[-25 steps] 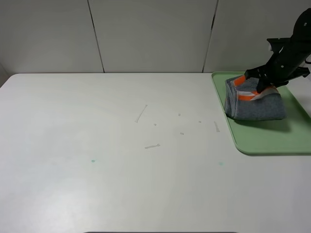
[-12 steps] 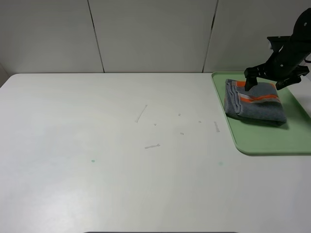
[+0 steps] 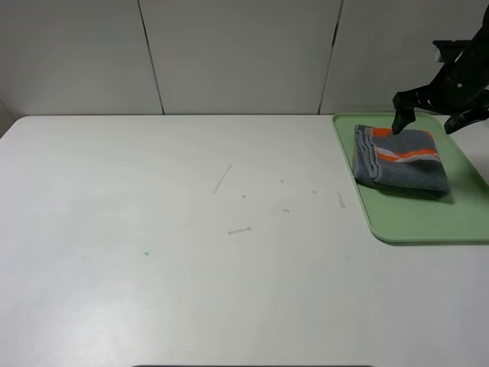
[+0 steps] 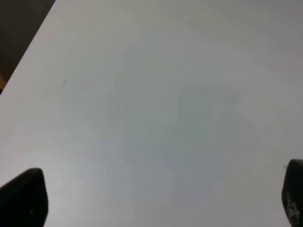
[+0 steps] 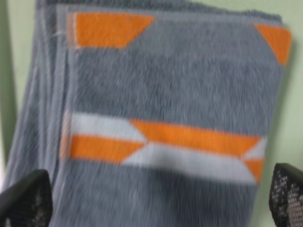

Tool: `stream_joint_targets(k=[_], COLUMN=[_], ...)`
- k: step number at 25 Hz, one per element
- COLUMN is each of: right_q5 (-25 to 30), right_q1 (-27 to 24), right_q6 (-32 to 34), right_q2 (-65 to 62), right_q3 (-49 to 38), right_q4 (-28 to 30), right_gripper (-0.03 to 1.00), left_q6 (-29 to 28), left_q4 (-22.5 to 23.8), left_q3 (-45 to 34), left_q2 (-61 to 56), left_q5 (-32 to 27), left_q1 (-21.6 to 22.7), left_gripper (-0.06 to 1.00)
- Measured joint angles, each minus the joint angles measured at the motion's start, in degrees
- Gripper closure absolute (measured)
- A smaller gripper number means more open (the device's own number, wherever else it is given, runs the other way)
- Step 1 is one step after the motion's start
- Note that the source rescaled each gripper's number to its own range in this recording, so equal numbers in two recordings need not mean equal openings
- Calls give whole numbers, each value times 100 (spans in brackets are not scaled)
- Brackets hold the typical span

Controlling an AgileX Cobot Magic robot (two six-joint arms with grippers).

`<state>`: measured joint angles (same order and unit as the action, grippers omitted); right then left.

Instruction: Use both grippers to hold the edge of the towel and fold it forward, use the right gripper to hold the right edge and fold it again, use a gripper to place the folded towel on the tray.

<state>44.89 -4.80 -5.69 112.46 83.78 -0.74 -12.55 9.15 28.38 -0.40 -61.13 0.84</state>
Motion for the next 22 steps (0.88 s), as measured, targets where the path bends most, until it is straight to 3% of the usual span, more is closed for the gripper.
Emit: stream_joint_targets(k=[11, 22], right_q5=[2244, 2452], right_q1=[0, 0], right_q6=[0, 0], right_q2=[-777, -2111], right_q3=[4, -1124], right_q4=[-393, -445], right_gripper=[-3, -3], left_q6=[0, 0], left_q4=[0, 0], left_q3=[0, 0], left_q2=[0, 0], left_q5=[0, 0], left_q1=[0, 0], left_gripper=[-6, -6])
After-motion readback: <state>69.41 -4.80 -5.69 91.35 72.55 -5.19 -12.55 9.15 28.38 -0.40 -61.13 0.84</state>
